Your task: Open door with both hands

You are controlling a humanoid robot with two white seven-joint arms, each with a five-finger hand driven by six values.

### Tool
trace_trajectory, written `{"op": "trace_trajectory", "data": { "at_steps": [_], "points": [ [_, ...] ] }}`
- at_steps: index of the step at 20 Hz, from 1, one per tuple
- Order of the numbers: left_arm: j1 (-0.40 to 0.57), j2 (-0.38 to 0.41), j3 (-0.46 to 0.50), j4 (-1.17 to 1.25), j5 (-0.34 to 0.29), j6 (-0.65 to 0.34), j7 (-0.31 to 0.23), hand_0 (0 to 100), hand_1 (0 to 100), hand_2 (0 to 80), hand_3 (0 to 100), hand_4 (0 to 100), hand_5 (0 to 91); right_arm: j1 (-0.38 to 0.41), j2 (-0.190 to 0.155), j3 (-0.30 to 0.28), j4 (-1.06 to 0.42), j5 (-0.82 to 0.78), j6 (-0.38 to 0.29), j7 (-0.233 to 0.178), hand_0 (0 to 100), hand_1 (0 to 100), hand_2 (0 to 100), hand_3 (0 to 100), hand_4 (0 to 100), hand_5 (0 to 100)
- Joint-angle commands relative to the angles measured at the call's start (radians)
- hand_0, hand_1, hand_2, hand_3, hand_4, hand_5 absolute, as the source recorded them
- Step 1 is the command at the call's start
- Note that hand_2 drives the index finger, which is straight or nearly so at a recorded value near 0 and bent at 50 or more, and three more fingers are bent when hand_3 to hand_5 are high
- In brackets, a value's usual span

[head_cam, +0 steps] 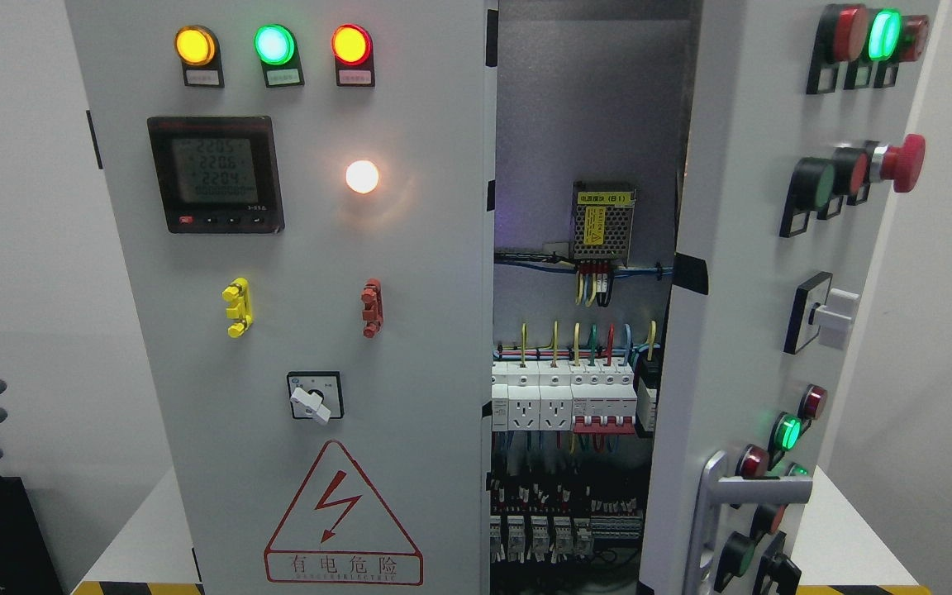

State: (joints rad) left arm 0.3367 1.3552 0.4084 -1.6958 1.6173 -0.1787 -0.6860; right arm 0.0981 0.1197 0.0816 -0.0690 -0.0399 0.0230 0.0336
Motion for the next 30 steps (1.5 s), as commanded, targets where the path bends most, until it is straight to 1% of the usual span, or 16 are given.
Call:
{"op": "trace_trajectory", "data": {
  "at_steps": [1, 3, 4, 5, 7, 8, 9, 12, 15, 17, 19, 21, 23, 25, 28, 30],
  "points": [
    [-0.344, 0.087, -0.563, -0.108, -0.02, 0.001, 0.0, 12, 39, 0.0, 0, 0, 0.0, -0.001, 0.0, 0.0, 0.0, 0.0, 0.0, 0.0, 12, 39, 0, 0, 0, 0],
    [-0.415, 0.072, -0.604, -0.139, -0.019, 0.033, 0.0, 12, 39, 0.0, 0, 0, 0.0, 0.0, 0.0, 0.0, 0.0, 0.0, 0.0, 0.0, 12, 39, 0, 0, 0, 0],
    [-0.464, 0.055, -0.621, -0.146, -0.019, 0.091, 0.0, 12, 39, 0.0, 0, 0, 0.0, 0.0, 0.0, 0.0, 0.0, 0.0, 0.0, 0.0, 12, 39, 0, 0, 0, 0],
    [-0.519, 0.012, -0.638, -0.151, -0.019, 0.17, 0.0, 12, 39, 0.0, 0, 0, 0.0, 0.0, 0.0, 0.0, 0.0, 0.0, 0.0, 0.0, 12, 39, 0, 0, 0, 0],
    [-0.625, -0.115, -0.66, -0.148, -0.023, 0.351, 0.003, 12, 39, 0.0, 0, 0, 0.0, 0.0, 0.0, 0.0, 0.0, 0.0, 0.0, 0.0, 12, 39, 0, 0, 0, 0],
    [-0.655, -0.161, -0.661, -0.148, -0.027, 0.422, 0.005, 12, 39, 0.0, 0, 0, 0.0, 0.0, 0.0, 0.0, 0.0, 0.0, 0.0, 0.0, 12, 39, 0, 0, 0, 0],
    [-0.672, -0.186, -0.664, -0.146, -0.037, 0.459, 0.006, 12, 39, 0.0, 0, 0, 0.0, 0.0, 0.0, 0.0, 0.0, 0.0, 0.0, 0.0, 12, 39, 0, 0, 0, 0],
    [-0.714, -0.237, -0.691, -0.148, -0.074, 0.464, 0.008, 12, 39, 0.0, 0, 0, 0.0, 0.0, 0.0, 0.0, 0.0, 0.0, 0.0, 0.0, 12, 39, 0, 0, 0, 0],
    [-0.719, -0.238, -0.692, -0.156, -0.073, 0.462, 0.009, 12, 39, 0.0, 0, 0, 0.0, 0.0, 0.0, 0.0, 0.0, 0.0, 0.0, 0.0, 12, 39, 0, 0, 0, 0],
    [-0.757, -0.243, -0.706, -0.156, -0.073, 0.461, 0.011, 12, 39, 0.0, 0, 0, 0.0, 0.0, 0.0, 0.0, 0.0, 0.0, 0.0, 0.0, 12, 39, 0, 0, 0, 0],
    [-0.858, -0.258, -0.804, -0.156, -0.073, 0.461, 0.025, 12, 39, 0.0, 0, 0, 0.0, 0.0, 0.0, 0.0, 0.0, 0.0, 0.0, 0.0, 12, 39, 0, 0, 0, 0],
    [-0.964, -0.271, -0.914, -0.154, -0.073, 0.429, 0.051, 12, 39, 0.0, 0, 0, 0.0, 0.0, 0.0, 0.0, 0.0, 0.0, 0.0, 0.0, 12, 39, 0, 0, 0, 0],
    [-1.013, -0.281, -0.976, -0.15, -0.074, 0.381, 0.057, 12, 39, 0.0, 0, 0, 0.0, 0.0, 0.0, 0.0, 0.0, 0.0, 0.0, 0.0, 12, 39, 0, 0, 0, 0],
    [-1.08, -0.297, -1.042, -0.15, -0.076, 0.367, 0.068, 12, 39, 0.0, 0, 0, 0.0, 0.0, 0.0, 0.0, 0.0, 0.0, 0.0, 0.0, 12, 39, 0, 0, 0, 0],
    [-1.255, -0.321, -1.222, -0.148, -0.074, 0.352, 0.098, 12, 39, 0.0, 0, 0, 0.0, 0.0, 0.0, 0.0, 0.0, 0.0, 0.0, 0.0, 12, 39, 0, 0, 0, 0],
    [-1.37, -0.343, -1.343, -0.145, -0.068, 0.314, 0.127, 12, 39, 0.0, 0, 0, 0.0, 0.0, 0.0, 0.0, 0.0, 0.0, 0.0, 0.0, 12, 39, 0, 0, 0, 0]
  ]
}}
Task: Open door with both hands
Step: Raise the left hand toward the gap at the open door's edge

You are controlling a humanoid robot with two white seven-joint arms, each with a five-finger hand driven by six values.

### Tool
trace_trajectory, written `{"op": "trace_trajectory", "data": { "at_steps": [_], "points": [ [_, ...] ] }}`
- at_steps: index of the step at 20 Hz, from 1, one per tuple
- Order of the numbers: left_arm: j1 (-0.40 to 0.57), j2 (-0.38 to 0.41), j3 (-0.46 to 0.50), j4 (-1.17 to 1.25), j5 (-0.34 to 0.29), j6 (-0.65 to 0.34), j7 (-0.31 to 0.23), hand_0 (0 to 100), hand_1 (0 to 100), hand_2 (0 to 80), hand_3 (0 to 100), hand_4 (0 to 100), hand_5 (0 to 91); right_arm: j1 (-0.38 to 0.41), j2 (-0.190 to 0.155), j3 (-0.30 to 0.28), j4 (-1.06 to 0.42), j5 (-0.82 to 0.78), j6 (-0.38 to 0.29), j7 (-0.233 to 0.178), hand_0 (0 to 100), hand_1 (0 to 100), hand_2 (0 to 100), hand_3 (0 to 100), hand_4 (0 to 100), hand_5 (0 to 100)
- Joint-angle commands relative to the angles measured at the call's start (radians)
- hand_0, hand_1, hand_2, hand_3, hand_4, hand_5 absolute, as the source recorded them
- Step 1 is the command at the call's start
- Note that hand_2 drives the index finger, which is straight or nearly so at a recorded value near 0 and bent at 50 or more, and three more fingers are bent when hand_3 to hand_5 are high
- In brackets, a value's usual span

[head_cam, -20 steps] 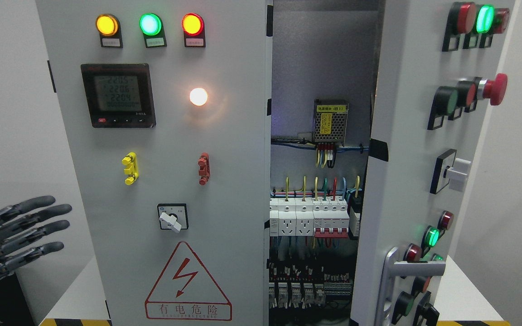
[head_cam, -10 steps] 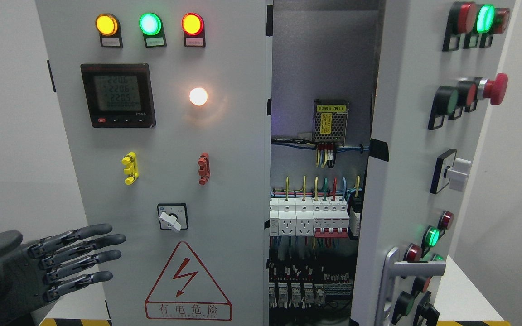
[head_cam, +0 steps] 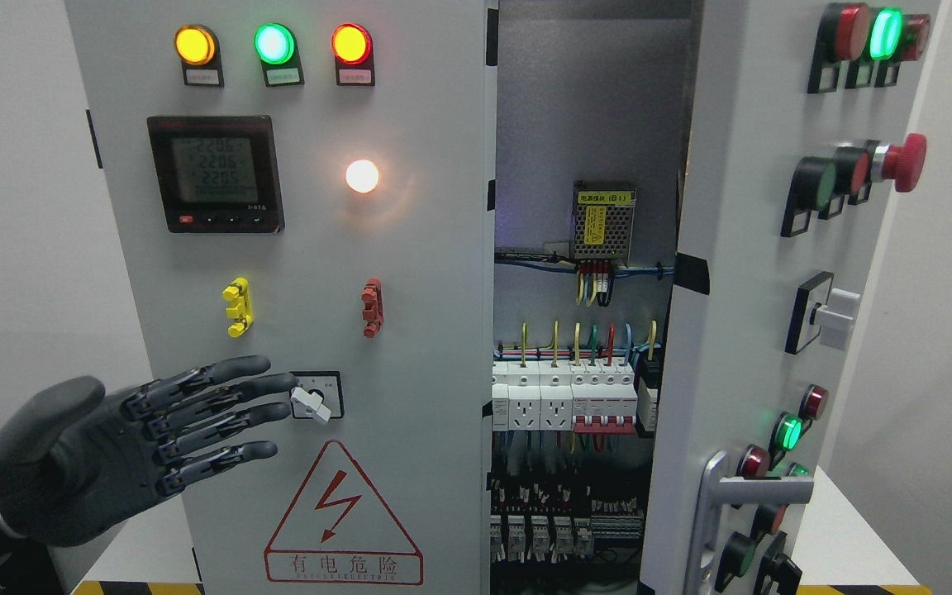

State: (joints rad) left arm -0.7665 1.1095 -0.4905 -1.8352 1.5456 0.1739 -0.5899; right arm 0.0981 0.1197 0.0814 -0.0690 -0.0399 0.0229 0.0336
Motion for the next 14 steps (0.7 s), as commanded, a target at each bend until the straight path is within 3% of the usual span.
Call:
{"op": "trace_trajectory", "data": {
  "at_steps": [1, 4, 7, 14],
  "points": [
    [-0.327, -0.115, -0.504, 0.001, 0.01, -0.051, 0.041, 12, 39, 0.0, 0, 0, 0.0, 0.0, 0.0, 0.0, 0.0, 0.0, 0.0, 0.0, 12, 39, 0, 0, 0, 0],
    [-0.46, -0.177, -0.641, 0.027, 0.031, -0.056, 0.058, 12, 39, 0.0, 0, 0, 0.0, 0.0, 0.0, 0.0, 0.0, 0.0, 0.0, 0.0, 12, 39, 0, 0, 0, 0],
    [-0.546, -0.256, -0.707, 0.073, 0.109, -0.054, 0.077, 12, 39, 0.0, 0, 0, 0.0, 0.0, 0.0, 0.0, 0.0, 0.0, 0.0, 0.0, 12, 39, 0, 0, 0, 0],
    [-0.603, -0.413, -0.72, 0.103, 0.139, -0.056, 0.206, 12, 39, 0.0, 0, 0, 0.0, 0.0, 0.0, 0.0, 0.0, 0.0, 0.0, 0.0, 12, 39, 0, 0, 0, 0]
  ]
}}
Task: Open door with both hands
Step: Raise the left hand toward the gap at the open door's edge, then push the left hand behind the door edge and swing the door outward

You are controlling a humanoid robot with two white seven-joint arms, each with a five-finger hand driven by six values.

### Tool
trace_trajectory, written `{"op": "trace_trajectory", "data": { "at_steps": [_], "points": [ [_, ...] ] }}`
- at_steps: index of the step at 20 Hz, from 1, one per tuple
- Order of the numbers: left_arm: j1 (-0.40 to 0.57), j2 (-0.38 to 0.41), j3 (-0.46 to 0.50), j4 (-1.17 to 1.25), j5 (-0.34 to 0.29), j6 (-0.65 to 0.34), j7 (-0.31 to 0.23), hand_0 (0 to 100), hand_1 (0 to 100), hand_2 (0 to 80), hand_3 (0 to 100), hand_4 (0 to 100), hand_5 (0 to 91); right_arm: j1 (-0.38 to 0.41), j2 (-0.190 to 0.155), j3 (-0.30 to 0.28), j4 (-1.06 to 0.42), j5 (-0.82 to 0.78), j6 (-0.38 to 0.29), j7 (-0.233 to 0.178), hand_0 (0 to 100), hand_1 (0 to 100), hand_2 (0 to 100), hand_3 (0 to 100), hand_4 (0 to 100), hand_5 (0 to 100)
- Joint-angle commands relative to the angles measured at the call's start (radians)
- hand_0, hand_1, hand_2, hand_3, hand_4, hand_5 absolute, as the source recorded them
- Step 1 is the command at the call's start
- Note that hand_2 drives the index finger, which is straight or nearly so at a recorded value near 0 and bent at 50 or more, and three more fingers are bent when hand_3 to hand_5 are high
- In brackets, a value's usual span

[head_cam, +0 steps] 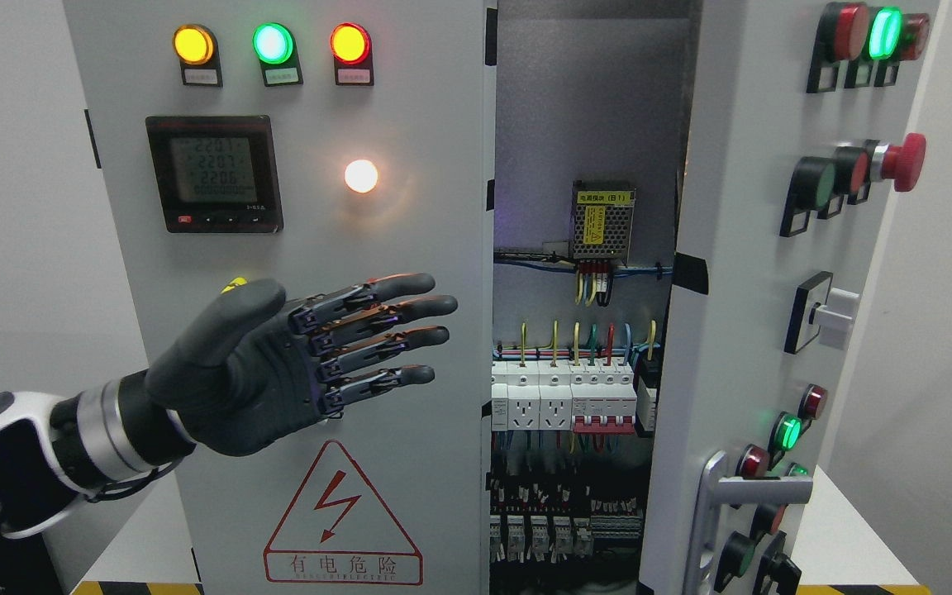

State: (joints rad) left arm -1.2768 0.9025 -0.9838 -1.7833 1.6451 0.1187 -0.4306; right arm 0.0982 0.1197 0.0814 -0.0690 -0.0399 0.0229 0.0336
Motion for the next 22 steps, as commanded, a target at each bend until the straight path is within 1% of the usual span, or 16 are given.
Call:
{"op": "trace_trajectory", "data": {
  "at_steps": [1, 3, 4, 5, 9, 11, 12, 15, 17, 20, 22],
  "points": [
    [-0.105, -0.226, -0.227, 0.051, 0.07, -0.001, 0.076, 12, 39, 0.0, 0, 0, 0.0, 0.0, 0.0, 0.0, 0.0, 0.0, 0.0, 0.0, 12, 39, 0, 0, 0, 0],
    [-0.131, -0.26, -0.227, 0.051, 0.128, -0.001, 0.148, 12, 39, 0.0, 0, 0, 0.0, 0.0, 0.0, 0.0, 0.0, 0.0, 0.0, 0.0, 12, 39, 0, 0, 0, 0],
    [-0.154, -0.28, -0.227, 0.051, 0.145, -0.001, 0.168, 12, 39, 0.0, 0, 0, 0.0, 0.0, 0.0, 0.0, 0.0, 0.0, 0.0, 0.0, 12, 39, 0, 0, 0, 0],
    [-0.176, -0.296, -0.228, 0.051, 0.154, -0.001, 0.174, 12, 39, 0.0, 0, 0, 0.0, 0.0, 0.0, 0.0, 0.0, 0.0, 0.0, 0.0, 12, 39, 0, 0, 0, 0],
    [-0.234, -0.352, -0.237, 0.059, 0.157, -0.004, 0.178, 12, 39, 0.0, 0, 0, 0.0, 0.0, 0.0, 0.0, 0.0, 0.0, 0.0, 0.0, 12, 39, 0, 0, 0, 0],
    [-0.266, -0.375, -0.277, 0.064, 0.16, -0.031, 0.178, 12, 39, 0.0, 0, 0, 0.0, 0.0, 0.0, 0.0, 0.0, 0.0, 0.0, 0.0, 12, 39, 0, 0, 0, 0],
    [-0.285, -0.381, -0.306, 0.065, 0.168, -0.06, 0.178, 12, 39, 0.0, 0, 0, 0.0, -0.002, 0.0, 0.0, 0.0, 0.0, 0.0, 0.0, 12, 39, 0, 0, 0, 0],
    [-0.349, -0.387, -0.412, 0.077, 0.226, -0.143, 0.178, 12, 39, 0.0, 0, 0, 0.0, 0.0, 0.0, 0.0, 0.0, 0.0, 0.0, 0.0, 12, 39, 0, 0, 0, 0],
    [-0.355, -0.401, -0.427, 0.082, 0.239, -0.152, 0.178, 12, 39, 0.0, 0, 0, 0.0, 0.0, 0.0, 0.0, 0.0, 0.0, 0.0, 0.0, 12, 39, 0, 0, 0, 0],
    [-0.355, -0.43, -0.432, 0.087, 0.239, -0.152, 0.182, 12, 39, 0.0, 0, 0, 0.0, 0.0, 0.0, 0.0, 0.0, 0.0, 0.0, 0.0, 12, 39, 0, 0, 0, 0],
    [-0.354, -0.445, -0.443, 0.087, 0.239, -0.152, 0.208, 12, 39, 0.0, 0, 0, 0.0, 0.0, 0.0, 0.0, 0.0, 0.0, 0.0, 0.0, 12, 39, 0, 0, 0, 0]
  ]
}}
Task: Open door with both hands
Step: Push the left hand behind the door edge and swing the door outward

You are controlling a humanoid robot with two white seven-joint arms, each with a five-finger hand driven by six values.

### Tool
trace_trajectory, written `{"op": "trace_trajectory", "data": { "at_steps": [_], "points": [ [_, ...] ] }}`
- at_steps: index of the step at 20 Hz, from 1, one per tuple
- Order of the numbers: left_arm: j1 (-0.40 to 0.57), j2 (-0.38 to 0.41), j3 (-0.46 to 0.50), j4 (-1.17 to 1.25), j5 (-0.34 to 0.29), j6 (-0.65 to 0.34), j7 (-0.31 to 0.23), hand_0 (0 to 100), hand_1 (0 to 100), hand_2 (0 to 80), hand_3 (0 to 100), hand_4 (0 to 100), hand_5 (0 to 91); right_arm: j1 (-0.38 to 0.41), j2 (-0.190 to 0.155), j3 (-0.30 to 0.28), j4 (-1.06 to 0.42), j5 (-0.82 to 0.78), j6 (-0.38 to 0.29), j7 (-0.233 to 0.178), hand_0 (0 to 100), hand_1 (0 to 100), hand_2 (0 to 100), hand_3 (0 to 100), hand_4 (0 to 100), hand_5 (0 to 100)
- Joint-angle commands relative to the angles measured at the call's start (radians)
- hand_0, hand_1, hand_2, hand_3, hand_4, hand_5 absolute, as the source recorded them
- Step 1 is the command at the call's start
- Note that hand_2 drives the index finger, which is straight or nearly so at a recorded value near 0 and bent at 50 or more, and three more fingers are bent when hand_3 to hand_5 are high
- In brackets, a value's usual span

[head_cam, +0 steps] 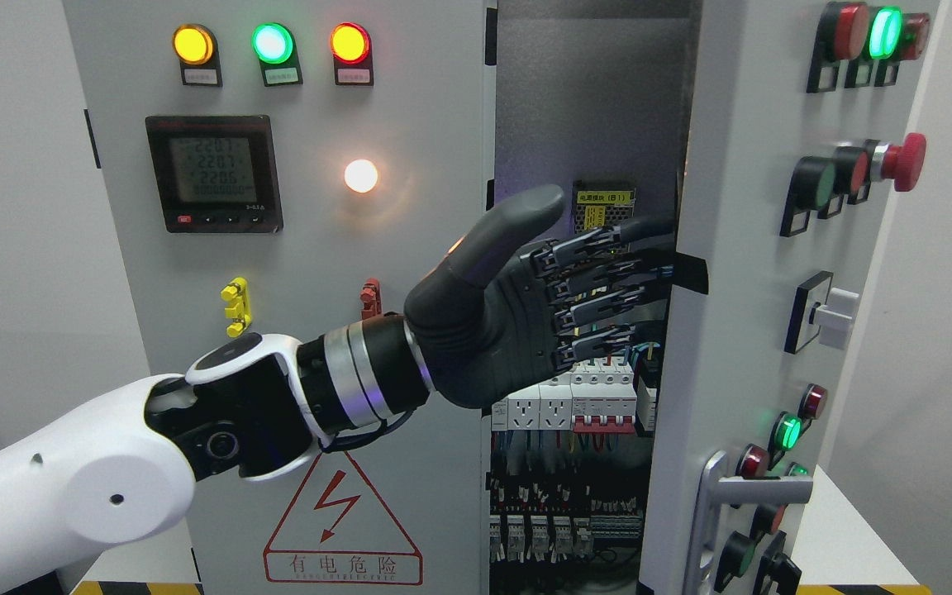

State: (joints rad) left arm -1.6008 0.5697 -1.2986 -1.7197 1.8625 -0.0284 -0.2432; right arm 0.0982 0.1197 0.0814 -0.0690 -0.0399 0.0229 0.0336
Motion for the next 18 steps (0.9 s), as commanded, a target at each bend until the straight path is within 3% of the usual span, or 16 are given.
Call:
{"op": "trace_trajectory", "data": {
  "at_steps": [1, 10, 18],
  "points": [
    [-0.03, -0.117, -0.133, 0.023, 0.023, -0.005, 0.031, 12, 39, 0.0, 0, 0, 0.0, 0.0, 0.0, 0.0, 0.0, 0.0, 0.0, 0.0, 12, 39, 0, 0, 0, 0],
    [-0.028, -0.165, -0.139, 0.015, 0.021, -0.005, 0.056, 12, 39, 0.0, 0, 0, 0.0, 0.0, 0.0, 0.0, 0.0, 0.0, 0.0, 0.0, 12, 39, 0, 0, 0, 0],
    [-0.067, -0.266, -0.137, 0.014, 0.02, -0.005, 0.088, 12, 39, 0.0, 0, 0, 0.0, 0.0, 0.0, 0.0, 0.0, 0.0, 0.0, 0.0, 12, 39, 0, 0, 0, 0]
  ]
}}
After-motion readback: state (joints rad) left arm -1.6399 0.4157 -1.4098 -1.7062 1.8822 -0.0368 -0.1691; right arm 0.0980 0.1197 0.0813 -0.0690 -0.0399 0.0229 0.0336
